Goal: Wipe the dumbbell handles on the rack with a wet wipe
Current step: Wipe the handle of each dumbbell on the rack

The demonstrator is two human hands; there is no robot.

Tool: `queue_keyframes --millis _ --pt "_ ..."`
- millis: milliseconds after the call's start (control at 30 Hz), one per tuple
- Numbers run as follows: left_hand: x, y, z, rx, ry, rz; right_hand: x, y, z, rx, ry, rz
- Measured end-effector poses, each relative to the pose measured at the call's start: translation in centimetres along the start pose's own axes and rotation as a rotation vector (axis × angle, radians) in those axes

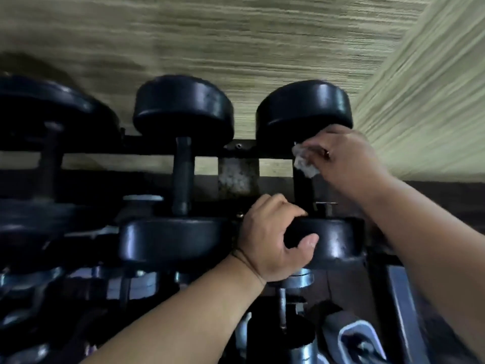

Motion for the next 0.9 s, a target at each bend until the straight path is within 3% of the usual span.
queue_keyframes --millis 100,200,267,333,467,533,667,800,900 --pt "0.1 -0.2 0.0 0.002 -0.027 0.002 -1.0 1.2 0.5 -0.091 0.056 -0.153" --pt "0.2 -0.2 -0.2 0.020 -0.042 0.016 -2.1 3.7 1.3 -0.380 0.054 -0.361" --pt "0.3 -0.2 -0.2 0.030 -0.048 0.024 -2.5 3.3 1.3 -0.458 0.110 -0.395" --pt "0.3 -0.3 -0.2 0.031 -0.045 0.023 -2.8 1.4 1.5 -0.369 0.145 -0.418" --pt "0.1 -0.2 -0.2 0.023 -0.032 0.013 -3.1 -0.7 1.4 -0.098 0.206 -0.292" --pt "0.1 -0.1 -0.2 0.023 -0.028 0.017 -3.2 0.3 1.7 -0.102 0.251 -0.296" --pt "0.1 -0.3 -0.3 0.037 -0.031 0.025 -3.6 2.2 3.5 -0.362 0.405 -0.356" --pt "0.2 -0.3 -0.4 0.039 -0.023 0.023 -3.3 -0.3 1.8 -0.086 0.359 -0.226" --pt "0.3 -0.3 -0.4 0.043 -0.003 0.023 -3.1 0.1 1.3 -0.038 0.323 -0.213"
Point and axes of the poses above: each hand's wrist, its own y-axis away from the middle knuckle, its own z-axis out of the palm, x = y × z, the point moved 7 cm from there along -y, towards the middle knuckle, and after that the axes turned 12 degrees about z, right-handed, at the moved point
